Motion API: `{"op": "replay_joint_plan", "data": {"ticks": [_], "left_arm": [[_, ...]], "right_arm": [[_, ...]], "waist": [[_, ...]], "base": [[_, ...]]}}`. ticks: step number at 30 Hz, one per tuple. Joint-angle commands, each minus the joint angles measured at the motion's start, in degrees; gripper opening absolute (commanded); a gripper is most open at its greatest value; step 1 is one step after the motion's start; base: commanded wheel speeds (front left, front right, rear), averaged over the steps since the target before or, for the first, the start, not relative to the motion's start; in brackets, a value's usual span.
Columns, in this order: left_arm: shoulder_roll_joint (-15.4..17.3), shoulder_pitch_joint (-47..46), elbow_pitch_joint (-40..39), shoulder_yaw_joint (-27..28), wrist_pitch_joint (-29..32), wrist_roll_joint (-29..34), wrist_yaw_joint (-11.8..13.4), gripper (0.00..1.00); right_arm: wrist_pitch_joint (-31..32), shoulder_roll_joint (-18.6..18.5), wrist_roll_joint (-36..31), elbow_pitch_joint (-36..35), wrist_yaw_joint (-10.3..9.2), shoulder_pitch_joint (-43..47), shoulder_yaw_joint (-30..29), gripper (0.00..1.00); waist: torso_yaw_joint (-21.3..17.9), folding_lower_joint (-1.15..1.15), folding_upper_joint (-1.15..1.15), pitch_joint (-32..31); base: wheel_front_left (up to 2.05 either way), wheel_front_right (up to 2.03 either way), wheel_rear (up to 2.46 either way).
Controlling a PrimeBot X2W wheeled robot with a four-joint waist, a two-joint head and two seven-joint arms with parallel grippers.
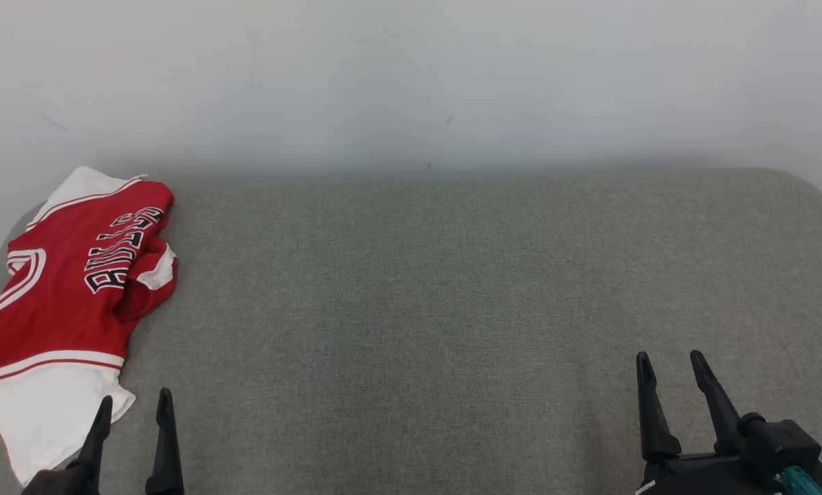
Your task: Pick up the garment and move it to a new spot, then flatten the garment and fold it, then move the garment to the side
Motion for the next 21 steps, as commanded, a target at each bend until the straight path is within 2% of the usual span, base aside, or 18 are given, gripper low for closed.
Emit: {"op": "replay_joint_plan", "data": {"ticks": [1, 8, 21], "left_arm": [[0.35, 0.68, -0.79, 0.25, 0.6, 1.43, 0.28, 1.0], [0.8, 1.37, -3.2, 0.47, 2.75, 2.76, 1.13, 1.0], [0.8, 2.26, -5.11, 0.8, 5.04, 0.47, 1.81, 1.0]], "right_arm": [[-0.22, -0.28, -1.12, -0.53, -0.11, 0.34, 0.21, 1.0], [-0.14, -0.26, -3.23, -1.72, -0.12, 0.8, 0.39, 1.0], [0.16, -0.26, -2.16, -1.87, -0.12, 1.07, 0.0, 1.0]], "waist": [[-0.01, 0.0, 0.0, -0.05], [0.05, 0.0, 0.0, -0.1], [0.15, 0.0, 0.0, 0.21]], "base": [[0.0, 0.0, 0.0], [0.0, 0.0, 0.0], [0.0, 0.0, 0.0]]}}
